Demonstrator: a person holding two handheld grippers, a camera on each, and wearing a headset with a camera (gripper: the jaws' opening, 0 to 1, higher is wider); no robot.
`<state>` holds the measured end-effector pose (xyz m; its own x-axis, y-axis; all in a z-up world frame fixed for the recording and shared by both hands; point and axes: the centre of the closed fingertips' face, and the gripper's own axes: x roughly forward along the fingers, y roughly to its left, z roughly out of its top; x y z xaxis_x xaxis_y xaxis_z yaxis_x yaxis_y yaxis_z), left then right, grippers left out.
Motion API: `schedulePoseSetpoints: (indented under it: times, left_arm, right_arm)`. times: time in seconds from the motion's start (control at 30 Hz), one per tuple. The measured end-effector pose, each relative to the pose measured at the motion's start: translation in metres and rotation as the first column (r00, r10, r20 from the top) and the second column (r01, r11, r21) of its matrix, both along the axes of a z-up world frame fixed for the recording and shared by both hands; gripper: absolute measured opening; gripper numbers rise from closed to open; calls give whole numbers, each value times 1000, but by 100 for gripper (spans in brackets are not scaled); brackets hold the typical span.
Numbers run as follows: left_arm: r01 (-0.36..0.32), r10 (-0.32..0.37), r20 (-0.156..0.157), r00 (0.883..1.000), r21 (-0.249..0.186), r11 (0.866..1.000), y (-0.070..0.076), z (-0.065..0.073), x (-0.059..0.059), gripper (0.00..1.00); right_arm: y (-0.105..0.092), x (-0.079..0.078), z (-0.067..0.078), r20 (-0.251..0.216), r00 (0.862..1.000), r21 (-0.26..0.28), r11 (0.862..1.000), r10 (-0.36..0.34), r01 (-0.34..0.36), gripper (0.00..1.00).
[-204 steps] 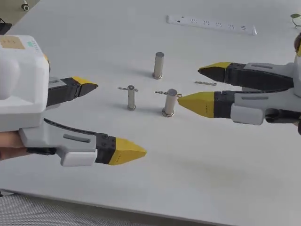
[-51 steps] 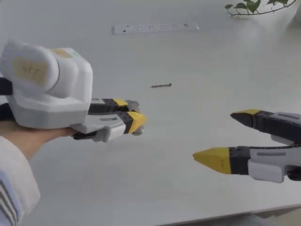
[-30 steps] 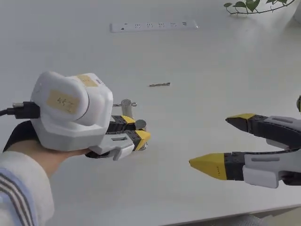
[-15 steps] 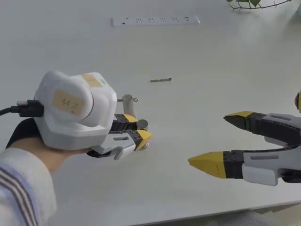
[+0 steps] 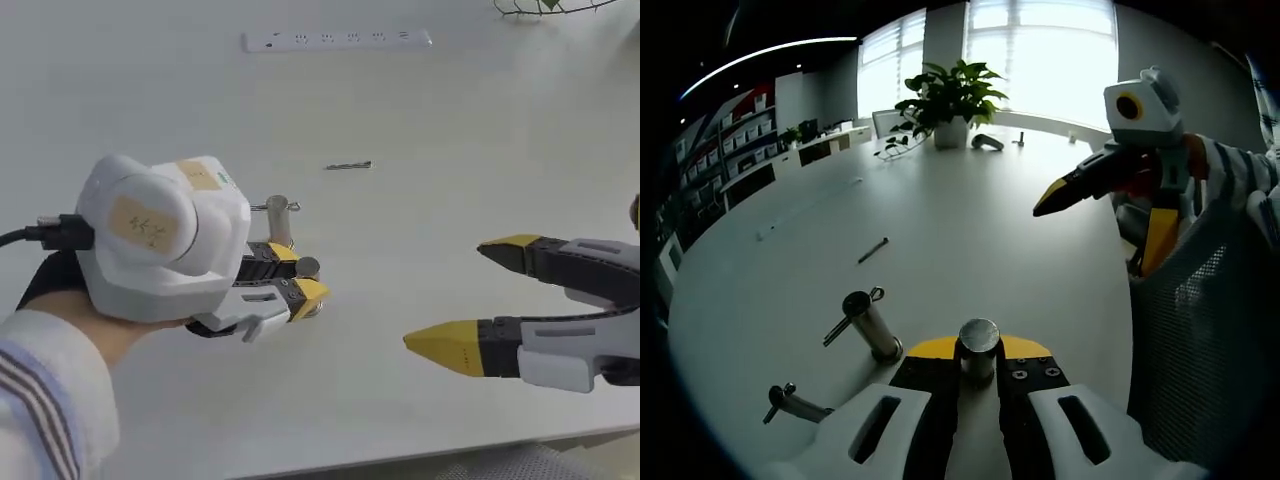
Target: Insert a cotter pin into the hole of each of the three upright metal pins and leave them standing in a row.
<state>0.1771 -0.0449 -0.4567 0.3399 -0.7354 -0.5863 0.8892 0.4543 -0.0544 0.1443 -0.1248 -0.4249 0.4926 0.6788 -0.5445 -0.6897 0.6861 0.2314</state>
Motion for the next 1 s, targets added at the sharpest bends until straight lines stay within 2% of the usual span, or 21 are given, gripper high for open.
schedulePoseSetpoints:
  times: [0.27, 0.37, 0.47, 0.5, 0.53, 0.57, 0.63, 0.7, 0.77, 0.87, 0.97, 1.0]
  left_arm:
    - [23, -22, 23, 999, -7, 1000, 0, 2, -1, 10]
    - [42, -42, 33, 999, -21, 999, 3, 9, -2, 10]
    - [43, -42, 36, 998, -38, 998, 7, 15, -4, 15]
    - [42, -40, 43, 998, -39, 998, 9, 16, -4, 19]
    - [51, -49, 96, 994, -13, 999, 13, 18, 0, 24]
    - [24, -24, 103, 994, 10, 1000, 19, 17, 3, 31]
    - [27, -28, 83, 996, 12, 1000, 23, 14, 0, 45]
    - [40, -41, 73, 997, 5, 999, 29, 15, -5, 51]
    - [32, -31, 50, 998, -15, 999, 34, 17, -9, 53]
    - [38, -37, 38, 999, -25, 999, 39, 19, -15, 64]
    - [72, -71, 7, 997, -45, 996, 40, 22, -28, 79]
    - [81, -81, 6, 997, -60, 995, 39, 24, -31, 87]
  right_arm:
    - [2, -1, -1, -2, 1000, -3, 1000, 7, -7, 78]
    - [2, 0, -1, 1, 1000, -7, 1000, 4, -4, 78]
    - [2, 0, 0, 3, 1000, 1, 1000, 1, -1, 78]
    - [1, 0, 0, 3, 1000, 4, 1000, 0, 0, 78]
    - [1, 0, 0, 2, 1000, 5, 1000, 0, 0, 78]
    - [0, 0, 0, 1, 1000, 5, 1000, -2, 2, 78]
    - [-4, 1, 0, 2, 1000, -2, 1000, -12, 12, 78]
    - [-7, 2, 1, 4, 1000, -3, 1000, -20, 20, 78]
    - [-11, 3, 2, 8, 1000, -5, 1000, -30, 30, 78]
    - [-17, 7, 5, 17, 999, -18, 999, -37, 37, 78]
    - [-23, 13, 7, 27, 999, -41, 999, -30, 31, 78]
    - [-26, 17, 6, 30, 999, -55, 998, -20, 22, 78]
